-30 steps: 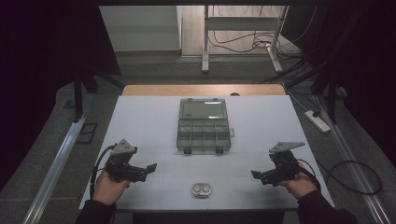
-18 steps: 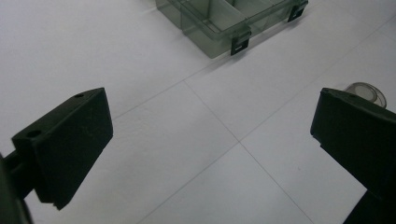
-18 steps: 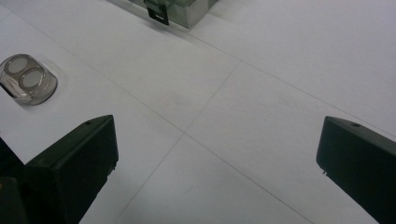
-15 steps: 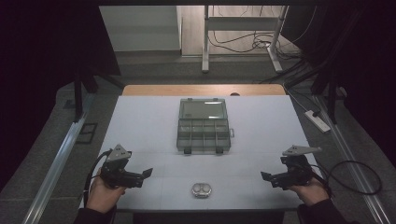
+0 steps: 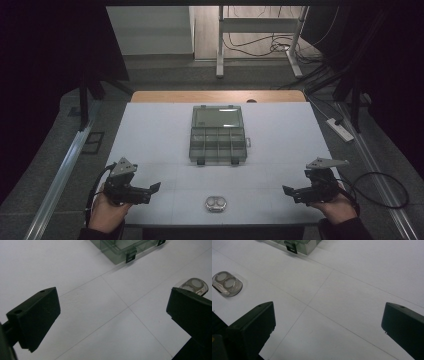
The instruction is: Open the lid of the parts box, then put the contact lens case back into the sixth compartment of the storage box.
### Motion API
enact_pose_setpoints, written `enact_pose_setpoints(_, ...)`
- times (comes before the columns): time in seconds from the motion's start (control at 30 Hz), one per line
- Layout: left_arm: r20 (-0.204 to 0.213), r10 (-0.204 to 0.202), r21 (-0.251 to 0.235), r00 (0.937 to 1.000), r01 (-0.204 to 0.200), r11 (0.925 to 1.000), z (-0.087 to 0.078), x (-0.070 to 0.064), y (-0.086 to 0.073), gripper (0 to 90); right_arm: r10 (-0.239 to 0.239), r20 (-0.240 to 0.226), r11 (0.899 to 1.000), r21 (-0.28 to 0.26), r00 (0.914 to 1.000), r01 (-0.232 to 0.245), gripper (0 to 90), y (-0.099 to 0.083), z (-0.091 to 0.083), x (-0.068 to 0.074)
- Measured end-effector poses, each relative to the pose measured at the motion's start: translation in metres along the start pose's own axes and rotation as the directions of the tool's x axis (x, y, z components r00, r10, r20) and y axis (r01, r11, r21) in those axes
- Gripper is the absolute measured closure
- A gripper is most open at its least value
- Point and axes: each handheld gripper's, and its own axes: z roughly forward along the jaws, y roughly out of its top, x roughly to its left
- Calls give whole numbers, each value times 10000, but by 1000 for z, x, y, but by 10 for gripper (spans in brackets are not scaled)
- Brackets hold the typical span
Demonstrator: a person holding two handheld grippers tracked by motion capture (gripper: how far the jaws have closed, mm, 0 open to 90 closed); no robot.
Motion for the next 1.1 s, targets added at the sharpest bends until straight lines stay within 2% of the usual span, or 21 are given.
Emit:
enact_pose_setpoints(0.17,-294,38,67,9996,-36,10000,-4,-1,-2,0,-21,-97,10000,-3,10000,21,0,-1,-2,0)
enact_pose_setpoints(0.57,-272,14,266,9996,-6,9996,-2,0,-1,0,-121,-299,9998,138,9995,125,0,0,0,0)
enact_pose_setpoints(0.87,-225,-186,153,9996,190,9997,-3,2,-2,0,-463,-398,9988,135,9981,469,0,3,2,3)
enact_pose_setpoints(1.1,-332,-130,220,9994,137,9997,-2,2,-1,0,-609,-683,9981,15,9958,611,0,7,6,5)
